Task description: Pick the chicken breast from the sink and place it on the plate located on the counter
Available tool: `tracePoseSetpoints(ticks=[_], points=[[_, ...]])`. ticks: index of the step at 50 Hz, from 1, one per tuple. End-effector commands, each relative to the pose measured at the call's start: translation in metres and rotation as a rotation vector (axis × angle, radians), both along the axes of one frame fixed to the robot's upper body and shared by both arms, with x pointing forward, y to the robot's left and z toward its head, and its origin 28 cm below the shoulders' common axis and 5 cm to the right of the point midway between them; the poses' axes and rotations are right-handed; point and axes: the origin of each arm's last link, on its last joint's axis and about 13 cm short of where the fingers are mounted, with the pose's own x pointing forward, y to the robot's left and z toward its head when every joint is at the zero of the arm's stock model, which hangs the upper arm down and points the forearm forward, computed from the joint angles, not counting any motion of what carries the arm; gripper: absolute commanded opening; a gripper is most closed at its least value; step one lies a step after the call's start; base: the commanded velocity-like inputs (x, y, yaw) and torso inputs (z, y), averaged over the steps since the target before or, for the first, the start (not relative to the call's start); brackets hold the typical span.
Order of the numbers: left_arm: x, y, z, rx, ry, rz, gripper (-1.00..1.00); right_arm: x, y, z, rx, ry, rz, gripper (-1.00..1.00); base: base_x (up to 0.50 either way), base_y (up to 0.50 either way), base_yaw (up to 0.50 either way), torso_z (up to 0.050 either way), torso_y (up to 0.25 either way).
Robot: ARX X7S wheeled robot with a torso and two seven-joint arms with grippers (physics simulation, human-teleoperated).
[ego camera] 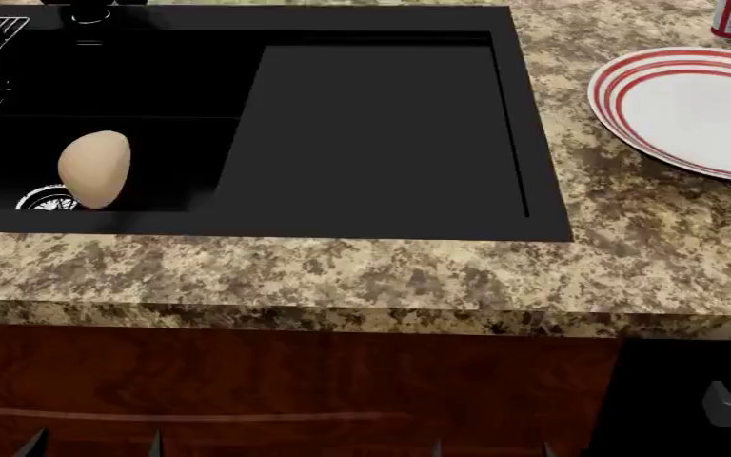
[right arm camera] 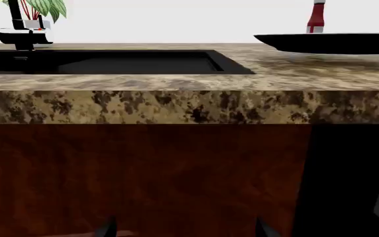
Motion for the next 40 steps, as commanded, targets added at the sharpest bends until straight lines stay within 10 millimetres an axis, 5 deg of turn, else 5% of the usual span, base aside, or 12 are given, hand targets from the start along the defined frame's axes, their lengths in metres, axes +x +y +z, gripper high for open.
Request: tracePoseSetpoints(ticks=[1, 9, 24, 40], points=[[0.0, 0.0, 0.0, 0.0, 0.0, 0.0, 1.0, 0.0, 0.0, 0.0, 0.0, 0.0, 0.0, 1.0, 0.0, 0.0, 0.0, 0.0, 0.0], [0.002, -0.005, 0.022, 0.018, 0.018, -0.015, 1.0, 0.003, 0.0, 0.021, 0.021, -0.034, 0.134, 1.0, 0.0, 0.0, 0.0, 0.0, 0.0], [0.005, 0.0, 0.117, 0.117, -0.118, -0.01, 1.0, 0.011, -0.003, 0.128, -0.115, -0.138, 0.156, 1.0, 0.0, 0.0, 0.0, 0.0, 0.0], [0.028, 0.011, 0.173, 0.152, -0.187, -0.006, 1.0, 0.049, -0.015, 0.205, -0.127, -0.212, 0.135, 1.0, 0.0, 0.0, 0.0, 0.0, 0.0]])
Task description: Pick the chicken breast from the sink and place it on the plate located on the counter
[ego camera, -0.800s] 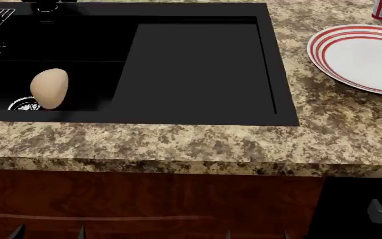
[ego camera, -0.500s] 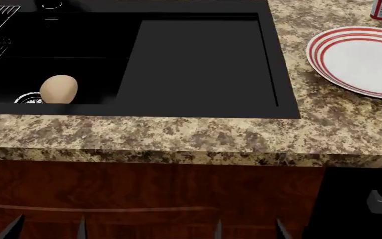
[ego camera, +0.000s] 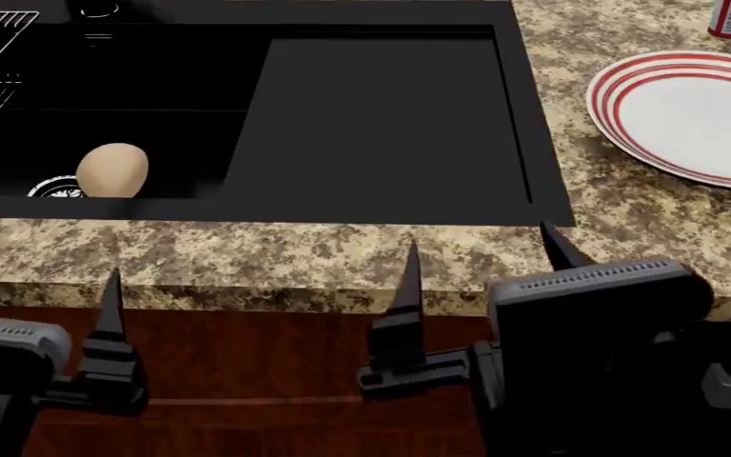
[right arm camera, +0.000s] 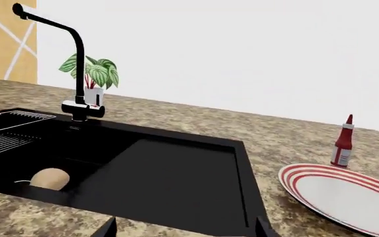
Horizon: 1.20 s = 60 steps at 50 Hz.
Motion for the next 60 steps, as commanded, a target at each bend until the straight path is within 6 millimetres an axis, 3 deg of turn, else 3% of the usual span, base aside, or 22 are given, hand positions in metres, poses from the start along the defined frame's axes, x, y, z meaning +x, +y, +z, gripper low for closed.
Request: tracePoseSetpoints(ticks=[1, 21, 31, 37, 47, 60], points=[[0.008, 0.006, 0.035, 0.024, -0.044, 0.002, 1.0, 0.015, -0.005, 0.047, -0.018, -0.049, -0.011, 1.0, 0.0, 0.0, 0.0, 0.0, 0.0], [0.011, 0.01, 0.041, 0.063, -0.036, 0.031, 1.0, 0.012, -0.01, 0.055, -0.01, -0.084, -0.004, 1.0, 0.15, 0.42, 0.0, 0.0, 0.0], [0.014, 0.008, 0.046, 0.079, -0.025, 0.032, 1.0, 0.008, -0.011, 0.061, -0.009, -0.091, 0.008, 1.0, 0.29, 0.0, 0.0, 0.0, 0.0], [0.015, 0.005, 0.057, 0.071, 0.004, 0.007, 1.0, 0.01, -0.012, 0.072, -0.002, -0.07, 0.017, 1.0, 0.0, 0.0, 0.0, 0.0, 0.0], [0.028, 0.007, 0.105, 0.103, 0.004, -0.005, 1.0, 0.024, -0.012, 0.104, -0.011, -0.055, 0.017, 1.0, 0.0, 0.0, 0.0, 0.0, 0.0], [0.032, 0.007, 0.102, 0.137, 0.01, 0.016, 1.0, 0.025, -0.016, 0.106, 0.006, -0.063, 0.003, 1.0, 0.36, 0.0, 0.0, 0.0, 0.0]])
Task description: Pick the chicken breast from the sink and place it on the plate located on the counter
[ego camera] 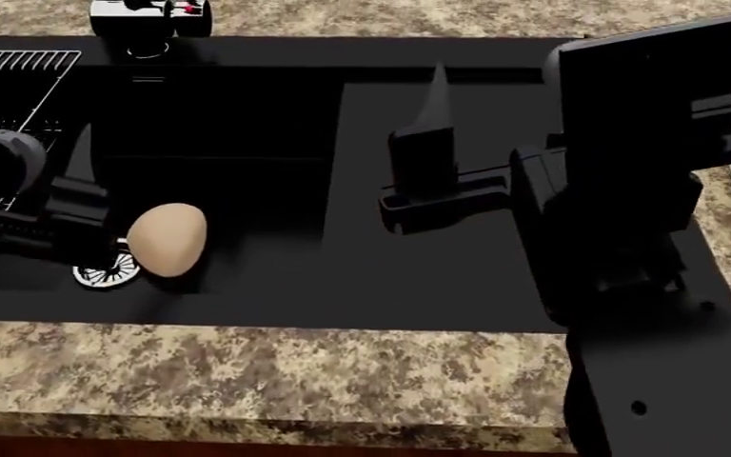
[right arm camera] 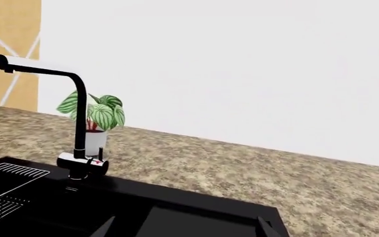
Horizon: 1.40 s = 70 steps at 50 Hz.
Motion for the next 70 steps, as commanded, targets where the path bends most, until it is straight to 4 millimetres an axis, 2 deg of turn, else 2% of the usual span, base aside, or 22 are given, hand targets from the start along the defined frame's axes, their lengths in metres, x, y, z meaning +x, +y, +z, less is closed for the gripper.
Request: tracePoseSetpoints(ticks=[1, 7, 12, 21, 52, 70], points=[[0.0039, 0.0, 0.0066, 0.028, 0.008, 0.01, 1.0, 0.0009, -0.0037, 0.0075, 0.011, -0.007, -0.01, 1.0, 0.5, 0.04, 0.0, 0.0, 0.0], [0.0054, 0.0001, 0.0106, 0.03, 0.01, 0.014, 1.0, 0.0019, -0.0041, 0.0058, 0.009, -0.006, -0.009, 1.0, 0.49, 0.13, 0.0, 0.0, 0.0], [0.0048, 0.0016, 0.0058, 0.028, 0.009, 0.015, 1.0, -0.0003, -0.0034, 0.0081, 0.008, -0.013, -0.009, 1.0, 0.34, 0.21, 0.0, 0.0, 0.0], [0.0038, 0.0026, 0.0108, 0.025, 0.01, 0.015, 1.0, -0.0038, -0.0035, 0.0096, -0.002, -0.016, -0.014, 1.0, 0.19, 0.12, 0.0, 0.0, 0.002], [0.0064, 0.0011, 0.006, 0.026, 0.043, -0.004, 1.0, -0.0052, -0.0043, 0.0097, -0.001, -0.017, -0.003, 1.0, 0.19, 0.08, 0.0, 0.0, 0.0], [0.0043, -0.0005, 0.0071, 0.024, 0.069, -0.01, 1.0, -0.0069, -0.0049, 0.011, -0.002, -0.019, -0.002, 1.0, 0.0, 0.0, 0.0, 0.0, 0.0]])
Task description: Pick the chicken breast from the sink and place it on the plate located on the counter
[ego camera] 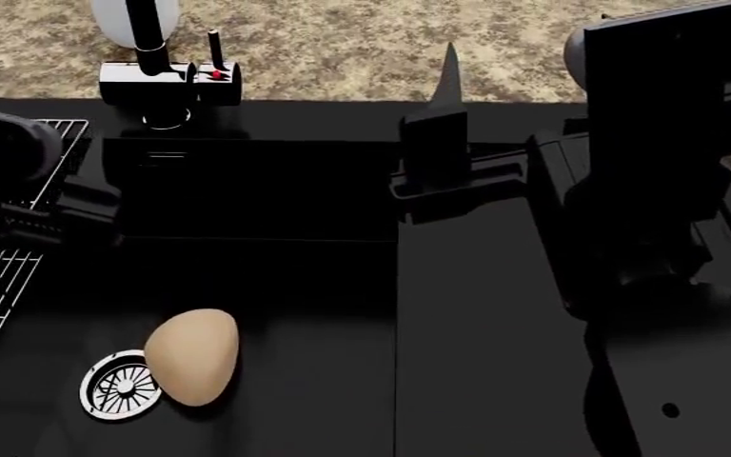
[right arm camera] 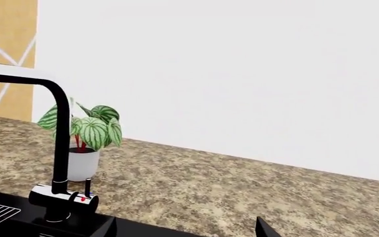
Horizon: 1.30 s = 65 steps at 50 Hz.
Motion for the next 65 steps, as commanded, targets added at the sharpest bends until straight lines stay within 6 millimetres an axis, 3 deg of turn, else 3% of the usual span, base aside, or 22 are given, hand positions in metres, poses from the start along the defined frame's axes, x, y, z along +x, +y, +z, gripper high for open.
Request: tracePoseSetpoints(ticks=[1, 3, 7, 10, 13, 19, 37, 49, 58, 65], points=[[0.0, -0.001, 0.001, 0.02, 0.003, 0.017, 1.0, 0.0, 0.0, 0.0, -0.002, 0.004, -0.001, 1.0, 0.0, 0.0, 0.0, 0.0, 0.0], [-0.003, -0.005, 0.01, 0.036, 0.063, -0.003, 1.0, 0.0, 0.0, 0.004, -0.015, 0.015, -0.005, 1.0, 0.0, 0.0, 0.0, 0.0, 0.0], [0.011, -0.013, 0.024, 0.076, 0.175, -0.094, 1.0, 0.002, -0.001, 0.012, -0.023, 0.026, -0.011, 1.0, 0.0, 0.0, 0.0, 0.0, 0.0], [0.008, 0.0, 0.045, 0.094, 0.22, -0.093, 1.0, 0.003, -0.002, 0.019, -0.033, 0.024, -0.021, 1.0, 0.0, 0.0, 0.0, 0.0, 0.0], [0.008, 0.0, 0.064, 0.113, 0.257, -0.168, 1.0, 0.001, -0.003, 0.026, -0.04, 0.016, -0.008, 1.0, 0.0, 0.0, 0.0, 0.0, 0.0], [0.014, 0.006, 0.089, 0.125, 0.241, -0.138, 1.0, 0.0, -0.007, 0.035, -0.077, 0.02, -0.011, 1.0, 0.0, 0.0, 0.0, 0.0, 0.0], [0.022, 0.005, 0.08, 0.098, 0.295, -0.187, 1.0, -0.002, -0.011, 0.039, -0.095, 0.005, -0.031, 1.0, 0.0, 0.0, 0.0, 0.0, -0.209], [0.038, -0.002, 0.081, 0.127, 0.492, -0.296, 1.0, -0.002, -0.014, 0.046, -0.099, -0.005, -0.034, 1.0, 0.0, 0.0, 0.0, 0.0, -0.083], [0.077, -0.006, 0.061, 0.172, 0.638, -0.302, 1.0, -0.005, -0.016, 0.05, -0.115, -0.022, -0.048, 1.0, 0.0, 0.0, 0.0, 0.0, 0.0], [0.094, -0.008, 0.044, 0.179, 0.699, -0.291, 1.0, -0.004, -0.016, 0.05, -0.111, -0.017, -0.034, 1.0, 0.0, 0.0, 0.0, 0.0, 0.0]])
